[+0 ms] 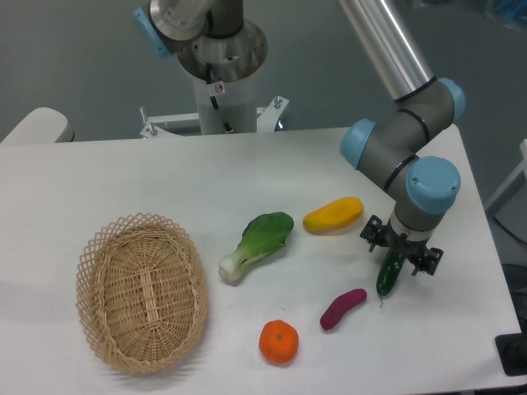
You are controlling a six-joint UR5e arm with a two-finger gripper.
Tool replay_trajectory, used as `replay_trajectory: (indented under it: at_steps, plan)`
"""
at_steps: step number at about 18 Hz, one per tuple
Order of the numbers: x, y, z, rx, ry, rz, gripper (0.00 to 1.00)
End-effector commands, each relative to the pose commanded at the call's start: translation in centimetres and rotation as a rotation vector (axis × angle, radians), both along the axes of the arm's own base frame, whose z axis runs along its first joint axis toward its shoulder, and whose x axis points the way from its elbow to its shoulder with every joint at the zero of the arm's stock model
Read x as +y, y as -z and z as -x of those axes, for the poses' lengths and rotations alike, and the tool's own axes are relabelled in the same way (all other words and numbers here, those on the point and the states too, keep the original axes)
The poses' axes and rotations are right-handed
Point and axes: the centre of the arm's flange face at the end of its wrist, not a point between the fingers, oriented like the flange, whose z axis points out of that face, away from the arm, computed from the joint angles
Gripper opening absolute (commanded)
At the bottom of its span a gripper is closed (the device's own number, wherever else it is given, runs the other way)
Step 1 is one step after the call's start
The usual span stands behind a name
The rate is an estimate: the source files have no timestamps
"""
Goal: Pick up the cucumber from the table
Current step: 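Close the gripper around the middle of the green cucumber, then lift the held cucumber up and move it toward the bok choy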
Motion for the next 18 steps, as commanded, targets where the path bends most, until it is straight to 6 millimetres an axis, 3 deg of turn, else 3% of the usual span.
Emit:
replay_trajectory:
  at_steps: [3,10,16,18]
  plan:
    - [-0.1,0.3,-0.2,-0.004,0.002,0.002,0.82]
    - [-0.1,0.0,0.0,0.001,0.0,0.0,0.36]
    - [0.4,-1.4,0.8,0.027,0.005,-0.014,0.32]
    - [0.7,-3.2,1.6,0.055,0.005,-0.024,0.32]
